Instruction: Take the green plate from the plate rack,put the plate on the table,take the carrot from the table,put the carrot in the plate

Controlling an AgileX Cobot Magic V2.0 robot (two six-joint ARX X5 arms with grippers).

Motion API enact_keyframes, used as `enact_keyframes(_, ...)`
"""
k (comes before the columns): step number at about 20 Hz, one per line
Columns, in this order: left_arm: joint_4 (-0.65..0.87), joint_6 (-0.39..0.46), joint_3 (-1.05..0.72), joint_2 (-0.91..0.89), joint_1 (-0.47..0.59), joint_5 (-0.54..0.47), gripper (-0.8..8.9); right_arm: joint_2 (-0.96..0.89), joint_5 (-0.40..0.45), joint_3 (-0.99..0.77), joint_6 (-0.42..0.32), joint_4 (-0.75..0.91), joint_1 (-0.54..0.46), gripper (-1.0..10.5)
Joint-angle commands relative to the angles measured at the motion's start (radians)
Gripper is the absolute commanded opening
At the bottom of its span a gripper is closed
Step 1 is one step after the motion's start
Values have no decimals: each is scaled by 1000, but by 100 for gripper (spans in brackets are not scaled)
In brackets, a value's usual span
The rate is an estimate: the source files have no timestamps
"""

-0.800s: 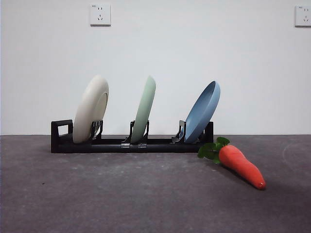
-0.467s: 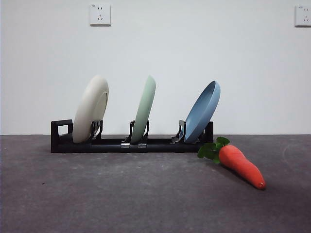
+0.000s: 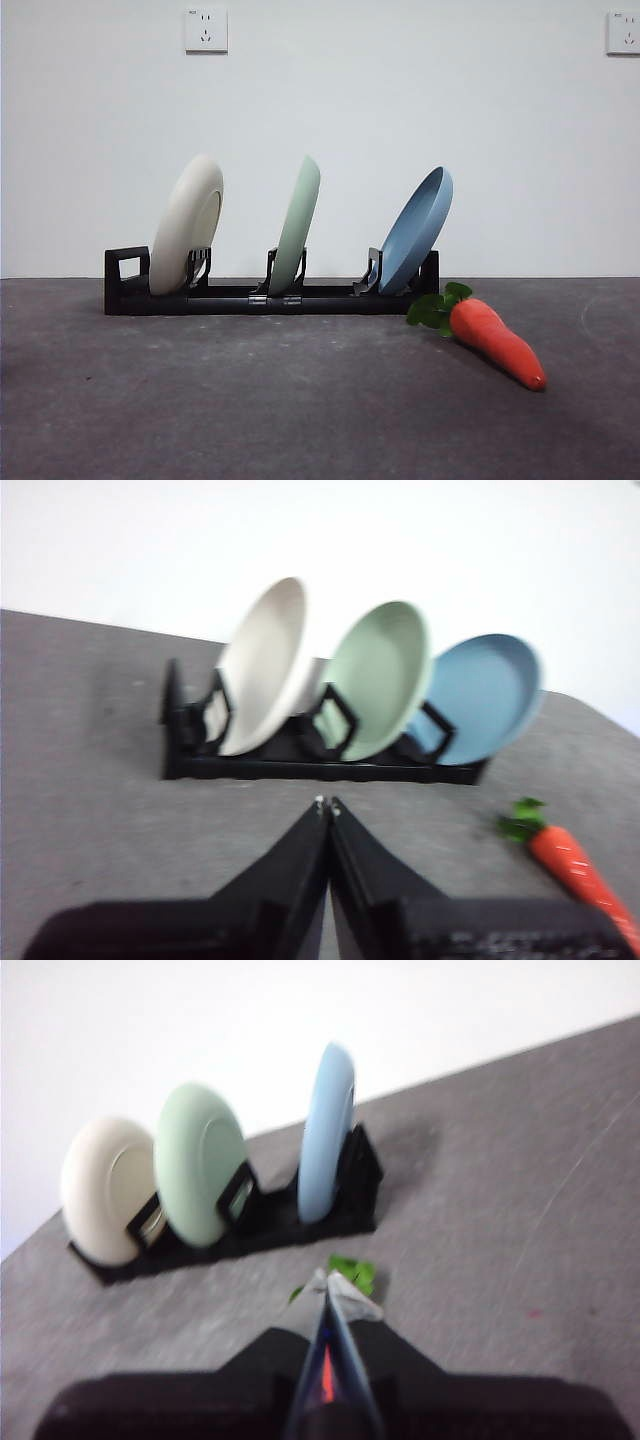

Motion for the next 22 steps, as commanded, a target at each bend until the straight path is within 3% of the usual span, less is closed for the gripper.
enact_keyframes(1,-45,-2,60,21,3,56,-6,69,-51,82,-43,-63,-2,-11)
enact_keyframes(6,-149,25,173,94,3,146,-6,201,-150,241,-150,-227,-2,-11)
enact_keyframes(16,-334,145,361,299,3,422,-7,420,-302,531,-373,-604,-2,-11)
enact_keyframes(19,-417,216,417,360,3,479,-7,458,-325,578,-420,-706,-2,-10)
enact_keyframes(22,-437,235,442,381,3,478,0,460,-322,578,-422,-721,-2,4)
